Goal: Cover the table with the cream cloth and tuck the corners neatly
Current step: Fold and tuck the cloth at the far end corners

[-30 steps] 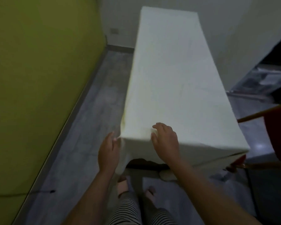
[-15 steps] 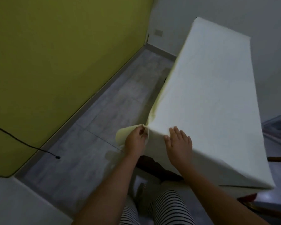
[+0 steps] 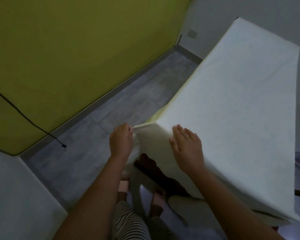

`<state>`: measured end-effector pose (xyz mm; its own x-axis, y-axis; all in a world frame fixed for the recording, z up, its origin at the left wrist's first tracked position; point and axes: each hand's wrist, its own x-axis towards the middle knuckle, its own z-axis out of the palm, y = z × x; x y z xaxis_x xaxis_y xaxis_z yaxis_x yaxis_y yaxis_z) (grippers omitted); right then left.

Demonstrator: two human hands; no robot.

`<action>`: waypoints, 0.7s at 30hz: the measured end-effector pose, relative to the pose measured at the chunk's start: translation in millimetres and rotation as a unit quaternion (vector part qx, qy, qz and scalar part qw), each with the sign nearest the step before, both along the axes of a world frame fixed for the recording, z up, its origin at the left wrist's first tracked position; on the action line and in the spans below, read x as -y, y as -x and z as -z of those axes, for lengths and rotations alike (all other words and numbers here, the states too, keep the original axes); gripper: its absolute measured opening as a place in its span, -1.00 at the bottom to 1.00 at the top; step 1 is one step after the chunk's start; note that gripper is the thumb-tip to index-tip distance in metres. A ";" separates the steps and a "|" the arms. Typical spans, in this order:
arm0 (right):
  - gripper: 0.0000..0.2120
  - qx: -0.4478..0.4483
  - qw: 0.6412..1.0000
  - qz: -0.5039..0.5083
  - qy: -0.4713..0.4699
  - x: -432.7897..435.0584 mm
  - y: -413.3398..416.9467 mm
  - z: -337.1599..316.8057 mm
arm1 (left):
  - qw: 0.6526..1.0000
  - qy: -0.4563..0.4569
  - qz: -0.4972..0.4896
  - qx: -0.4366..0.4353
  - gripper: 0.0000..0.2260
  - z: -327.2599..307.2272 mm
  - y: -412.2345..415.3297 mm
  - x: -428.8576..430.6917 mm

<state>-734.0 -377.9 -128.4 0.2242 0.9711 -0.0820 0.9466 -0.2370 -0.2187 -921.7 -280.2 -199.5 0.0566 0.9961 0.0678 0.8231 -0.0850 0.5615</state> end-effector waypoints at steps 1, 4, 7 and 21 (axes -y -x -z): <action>-0.45 0.011 1.000 0.011 0.009 3.8 -9.7 0.2 | 1.000 0.009 -0.005 -0.003 -0.88 1.1 -3.7 -0.2; -0.46 0.024 0.998 0.047 0.038 23.1 -37.7 -1.9 | 0.998 0.041 -0.041 0.001 -0.89 3.4 -18.6 0.5; -0.44 0.031 0.997 0.049 0.044 47.7 -58.7 -4.0 | 0.990 0.065 -0.104 0.064 -0.92 -2.2 -24.4 6.3; -0.30 0.038 0.999 0.036 0.011 79.9 -53.1 7.5 | 0.976 0.124 -0.151 0.091 -0.83 1.5 -37.5 31.5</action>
<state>-680.9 -457.8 -135.9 0.3002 0.9502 -0.0833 0.9404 -0.3095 -0.1407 -884.3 -311.7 -201.1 -0.2333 0.9523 -0.1969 0.6738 0.3043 0.6733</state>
